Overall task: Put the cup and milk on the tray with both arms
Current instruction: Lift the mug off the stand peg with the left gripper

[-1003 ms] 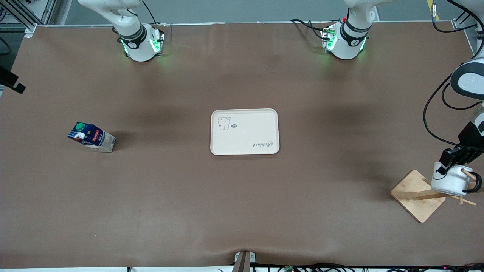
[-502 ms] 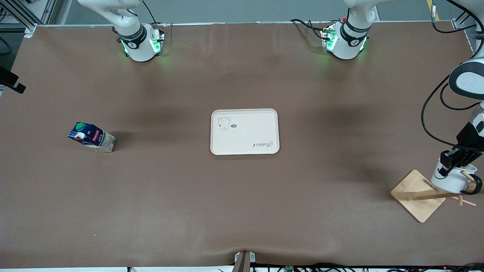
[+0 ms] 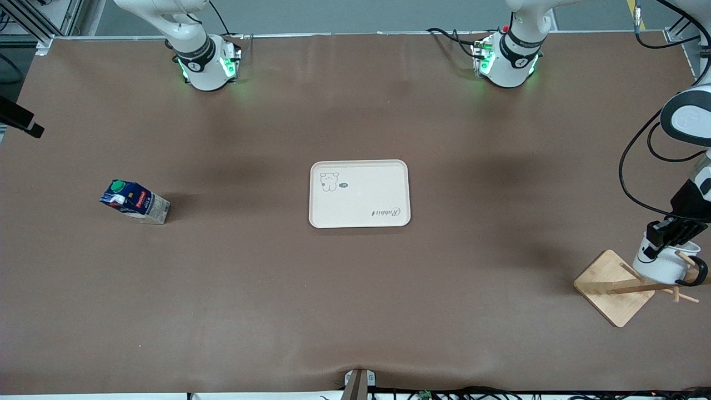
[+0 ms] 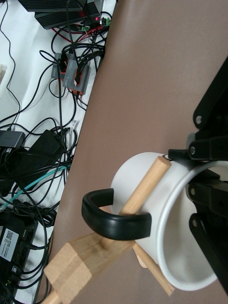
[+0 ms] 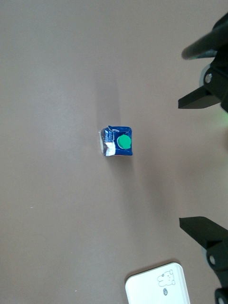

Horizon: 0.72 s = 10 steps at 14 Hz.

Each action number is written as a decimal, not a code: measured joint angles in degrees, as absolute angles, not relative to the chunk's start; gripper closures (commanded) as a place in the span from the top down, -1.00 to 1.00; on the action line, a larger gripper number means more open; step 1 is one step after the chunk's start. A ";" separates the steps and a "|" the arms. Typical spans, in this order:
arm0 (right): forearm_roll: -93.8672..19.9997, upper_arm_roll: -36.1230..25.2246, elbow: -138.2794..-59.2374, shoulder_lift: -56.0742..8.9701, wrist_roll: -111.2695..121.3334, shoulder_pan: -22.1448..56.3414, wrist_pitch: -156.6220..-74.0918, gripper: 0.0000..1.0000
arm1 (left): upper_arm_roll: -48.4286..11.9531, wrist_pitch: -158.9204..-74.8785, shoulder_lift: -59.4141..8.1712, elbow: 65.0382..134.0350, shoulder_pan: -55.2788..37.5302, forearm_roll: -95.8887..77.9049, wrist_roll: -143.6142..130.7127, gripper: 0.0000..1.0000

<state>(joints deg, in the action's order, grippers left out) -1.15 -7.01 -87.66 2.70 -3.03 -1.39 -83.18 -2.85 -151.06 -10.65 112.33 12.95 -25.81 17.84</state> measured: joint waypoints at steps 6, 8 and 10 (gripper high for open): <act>-1.61 -6.35 -86.11 2.42 -3.04 0.34 -83.02 1.00 | -3.17 -144.75 -8.77 111.48 12.78 -25.81 15.30 -1.00; -1.86 -6.35 -85.62 2.44 -3.03 0.37 -83.01 1.00 | -3.85 -142.63 -7.66 111.48 12.76 -25.10 13.24 -1.00; -1.89 -6.35 -85.06 2.46 -3.03 0.37 -82.85 1.00 | -4.76 -140.94 -6.71 111.42 12.71 -22.89 10.48 -1.00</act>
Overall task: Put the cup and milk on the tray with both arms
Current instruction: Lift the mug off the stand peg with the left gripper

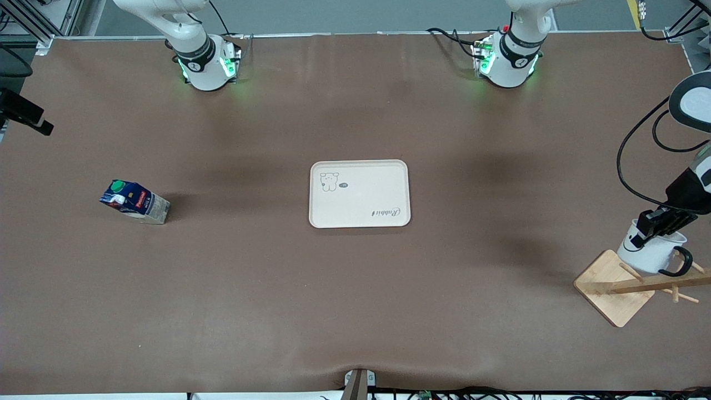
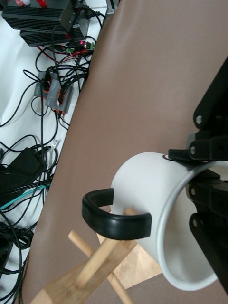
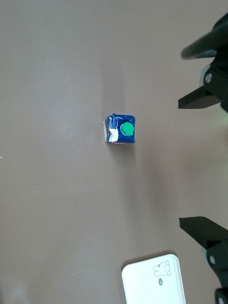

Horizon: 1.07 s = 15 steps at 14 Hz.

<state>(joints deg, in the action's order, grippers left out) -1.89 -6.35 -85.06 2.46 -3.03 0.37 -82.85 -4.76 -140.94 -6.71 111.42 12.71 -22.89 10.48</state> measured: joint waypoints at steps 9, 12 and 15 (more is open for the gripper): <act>-1.93 -6.82 -84.39 2.45 -3.03 0.27 -80.53 1.00 | -9.48 -131.90 -5.97 107.12 12.01 -16.55 -1.37 -1.00; -2.17 -6.83 -82.68 2.50 -3.03 0.27 -80.46 1.00 | -12.15 -130.83 -6.01 107.09 11.97 -14.20 -8.75 -1.00; -2.18 -6.83 -82.11 2.53 -3.04 0.27 -80.32 1.00 | -15.62 -128.33 -6.21 107.13 11.81 -12.44 -19.25 -1.00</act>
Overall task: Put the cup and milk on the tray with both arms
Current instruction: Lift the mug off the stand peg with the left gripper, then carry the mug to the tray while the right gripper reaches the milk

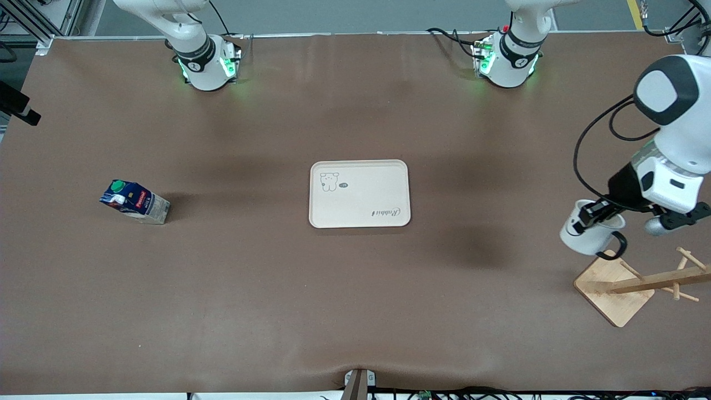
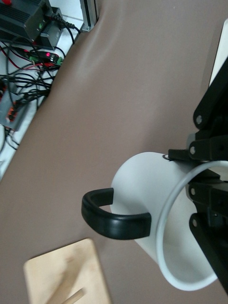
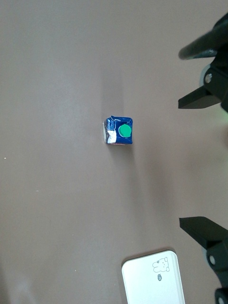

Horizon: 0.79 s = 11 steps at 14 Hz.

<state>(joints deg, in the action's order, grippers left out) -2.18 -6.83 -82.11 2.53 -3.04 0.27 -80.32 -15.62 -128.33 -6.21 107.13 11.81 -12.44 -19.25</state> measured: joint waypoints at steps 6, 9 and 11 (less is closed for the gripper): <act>-2.48 -6.44 -82.39 1.31 -3.02 0.83 -80.03 1.00 | -16.94 -127.78 -8.62 106.45 8.10 -7.76 -28.16 -1.00; -2.39 -6.35 -82.75 -2.01 -3.03 2.21 -78.62 1.00 | -16.98 -127.78 -10.20 105.32 3.96 -7.50 -37.11 -1.00; -2.30 -6.55 -82.52 -3.36 -3.10 2.34 -74.94 1.00 | -17.02 -127.79 -11.16 104.89 1.44 -6.67 -43.70 -1.00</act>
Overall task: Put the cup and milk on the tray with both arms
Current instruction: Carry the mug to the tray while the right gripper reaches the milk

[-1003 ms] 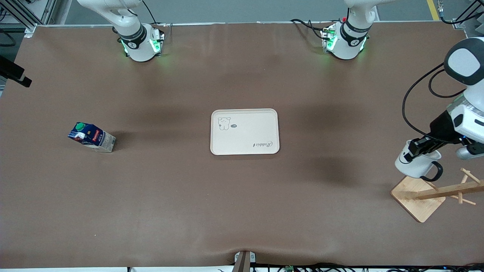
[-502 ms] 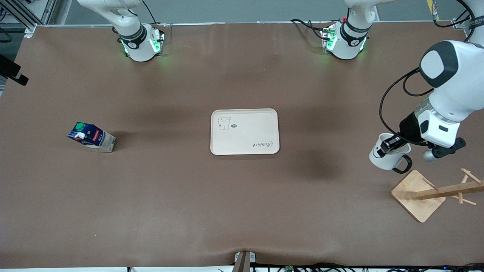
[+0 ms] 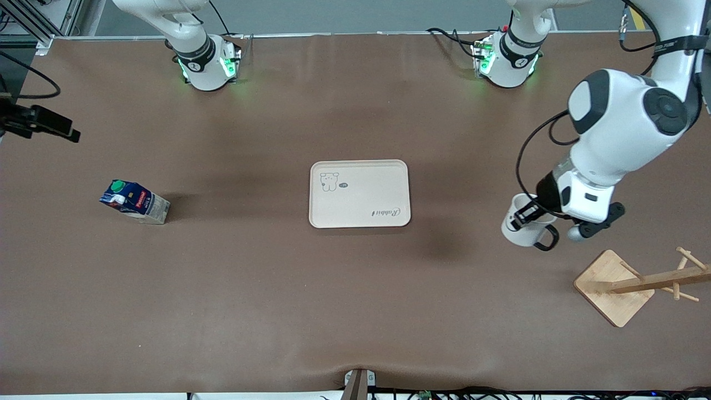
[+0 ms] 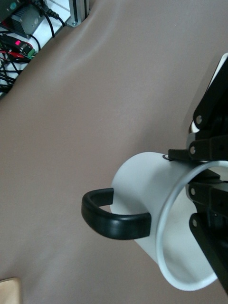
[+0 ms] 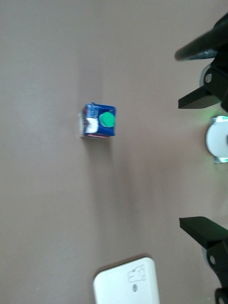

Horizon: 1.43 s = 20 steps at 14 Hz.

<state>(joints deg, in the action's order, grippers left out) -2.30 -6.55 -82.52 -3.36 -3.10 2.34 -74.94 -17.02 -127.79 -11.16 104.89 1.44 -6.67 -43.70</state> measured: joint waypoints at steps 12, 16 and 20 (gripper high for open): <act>6.07 -6.30 -79.53 -5.30 -2.93 4.66 -79.74 1.00 | -17.08 -127.82 -23.62 94.73 -12.95 -4.07 -81.10 -1.00; 6.07 -5.99 -79.67 -6.38 -2.92 6.37 -79.78 1.00 | -17.10 -127.82 -28.29 92.35 -15.10 -4.23 -86.49 -1.00; 6.07 -5.93 -79.69 -7.86 -2.91 7.52 -80.10 1.00 | -17.66 -127.82 -32.36 91.83 -17.41 -6.44 -86.55 -1.00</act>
<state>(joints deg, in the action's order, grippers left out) 6.07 -5.93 -79.69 -7.86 -2.91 7.52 -80.10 -17.66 -127.82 -32.36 91.83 -17.41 -6.44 -86.55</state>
